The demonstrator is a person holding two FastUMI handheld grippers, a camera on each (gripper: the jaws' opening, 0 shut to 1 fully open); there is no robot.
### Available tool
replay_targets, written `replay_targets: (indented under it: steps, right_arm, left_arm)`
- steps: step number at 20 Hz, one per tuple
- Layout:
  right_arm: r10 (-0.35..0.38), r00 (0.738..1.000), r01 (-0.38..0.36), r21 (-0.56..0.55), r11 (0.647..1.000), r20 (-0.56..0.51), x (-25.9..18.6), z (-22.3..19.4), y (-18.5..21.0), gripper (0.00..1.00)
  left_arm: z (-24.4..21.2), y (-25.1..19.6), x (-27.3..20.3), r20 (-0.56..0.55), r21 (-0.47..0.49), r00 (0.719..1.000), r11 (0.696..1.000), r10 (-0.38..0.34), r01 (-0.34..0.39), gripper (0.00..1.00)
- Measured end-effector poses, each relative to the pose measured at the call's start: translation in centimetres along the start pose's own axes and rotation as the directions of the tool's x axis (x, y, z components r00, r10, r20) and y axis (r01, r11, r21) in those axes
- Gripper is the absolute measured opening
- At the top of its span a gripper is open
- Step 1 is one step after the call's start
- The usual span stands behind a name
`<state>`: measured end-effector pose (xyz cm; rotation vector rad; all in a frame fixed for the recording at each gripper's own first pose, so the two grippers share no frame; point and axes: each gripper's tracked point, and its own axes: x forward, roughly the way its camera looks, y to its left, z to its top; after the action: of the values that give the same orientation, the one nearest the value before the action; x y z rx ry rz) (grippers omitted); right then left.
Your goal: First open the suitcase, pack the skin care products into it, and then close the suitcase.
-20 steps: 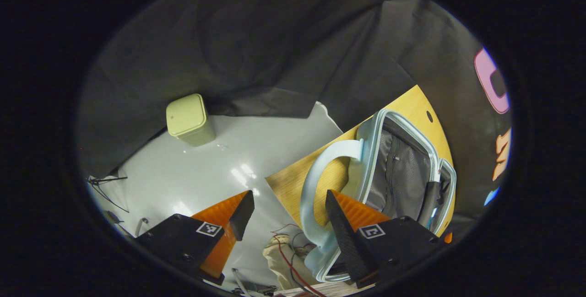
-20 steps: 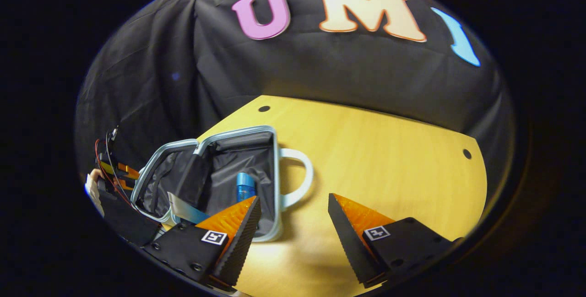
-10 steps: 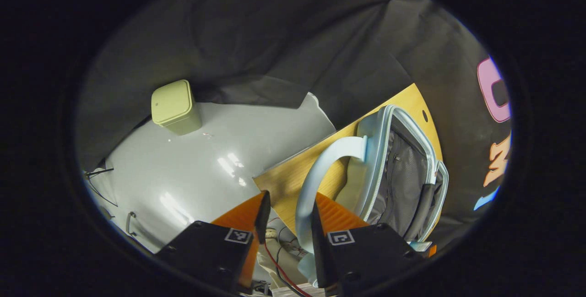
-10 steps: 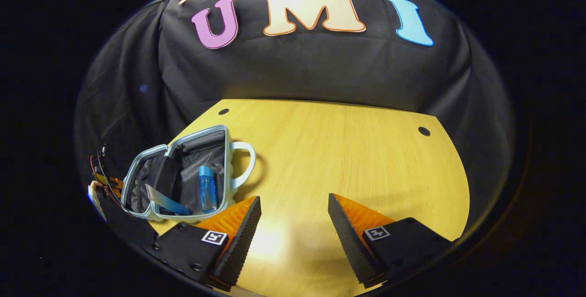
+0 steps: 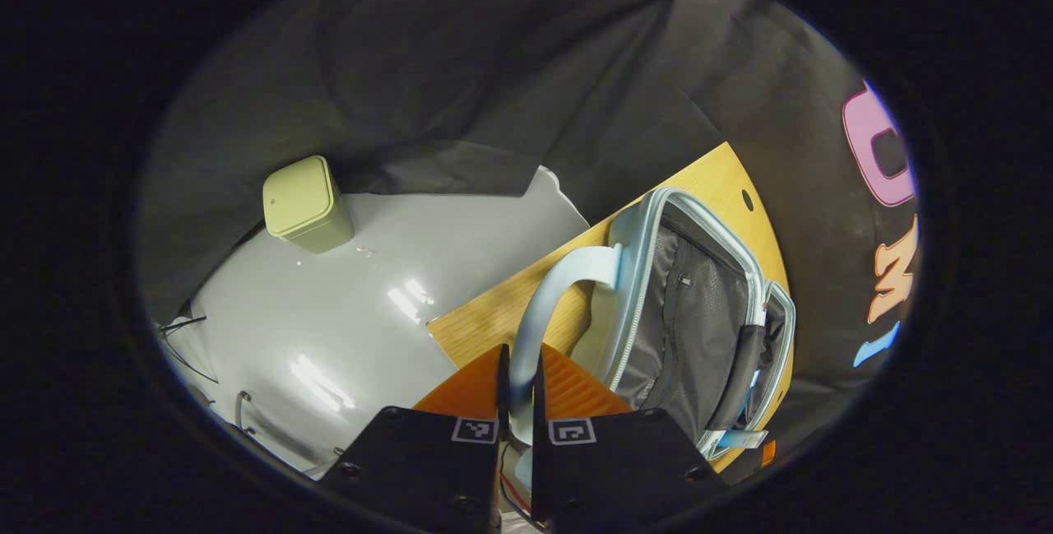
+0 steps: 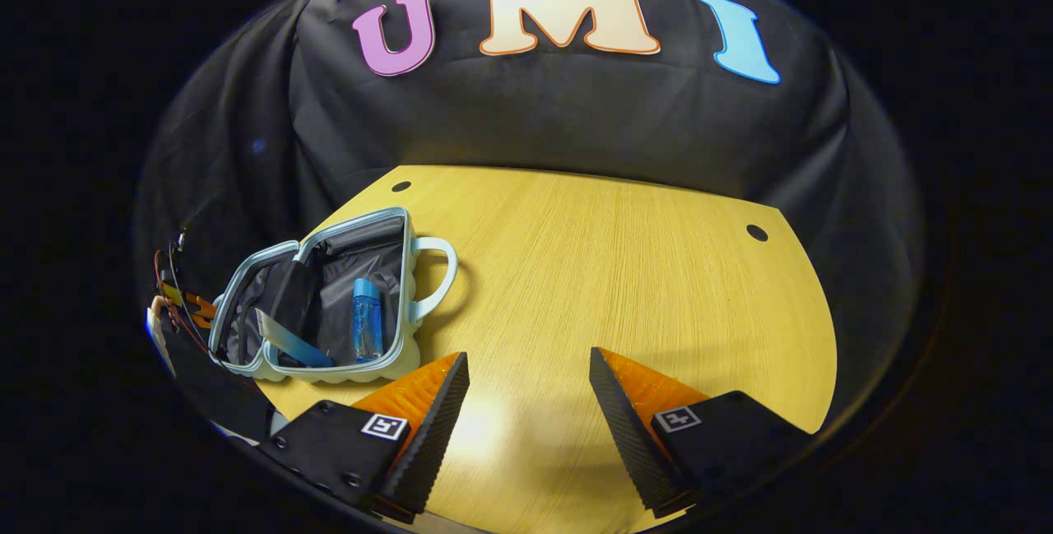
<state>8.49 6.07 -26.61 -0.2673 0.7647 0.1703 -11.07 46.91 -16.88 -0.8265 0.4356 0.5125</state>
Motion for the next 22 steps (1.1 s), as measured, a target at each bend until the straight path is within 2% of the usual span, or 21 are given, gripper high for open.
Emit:
replay_targets:
  steps: [3, 6, 10, 11, 13, 18, 21, 22]
  right_arm:
    - [0.005, 1.000, -0.005, -0.002, 1.000, 0.007, -0.1, 0.0, 0.1, 0.93]
    - [0.019, 1.000, -0.019, 0.002, 1.000, 0.005, -0.1, -0.3, 0.3, 0.93]
    - [0.040, 0.999, -0.040, 0.021, 0.999, 0.003, 0.0, -0.5, 0.3, 0.93]
    - [0.042, 0.999, -0.042, 0.020, 0.999, 0.007, -0.1, -0.4, 0.2, 0.89]
    - [0.041, 0.999, -0.041, 0.019, 0.999, 0.009, -0.2, -0.3, -0.1, 0.93]
    - [0.037, 0.999, -0.038, 0.050, 0.998, 0.014, -0.4, -0.5, -0.3, 0.93]
    - [0.039, 0.999, -0.040, 0.054, 0.998, 0.015, -0.4, -0.5, -0.9, 0.93]
    - [0.039, 0.999, -0.040, 0.058, 0.998, 0.018, -0.4, -0.5, -1.0, 0.89]
  left_arm:
    - [0.9, -1.5, -2.3, 0.035, -0.021, 0.999, 0.999, -0.038, 0.039, 0.07]
    - [2.0, -3.3, -4.5, 0.076, 0.010, 0.994, 0.996, -0.084, 0.084, 0.06]
    - [2.0, -4.3, -5.6, 0.074, 0.044, 0.992, 0.994, -0.099, 0.095, 0.04]
    - [2.0, -4.7, -6.1, 0.080, 0.045, 0.990, 0.993, -0.112, 0.109, 0.04]
    - [2.1, -5.8, -6.9, 0.088, 0.036, 0.985, 0.988, -0.150, 0.148, 0.03]
    - [3.0, -10.0, -10.9, 0.140, 0.042, 0.946, 0.956, -0.292, 0.289, 0.02]
    - [3.3, -12.8, -13.4, 0.161, 0.072, 0.919, 0.933, -0.361, 0.354, 0.03]
    - [3.4, -13.6, -14.2, 0.168, 0.080, 0.913, 0.928, -0.372, 0.364, 0.04]
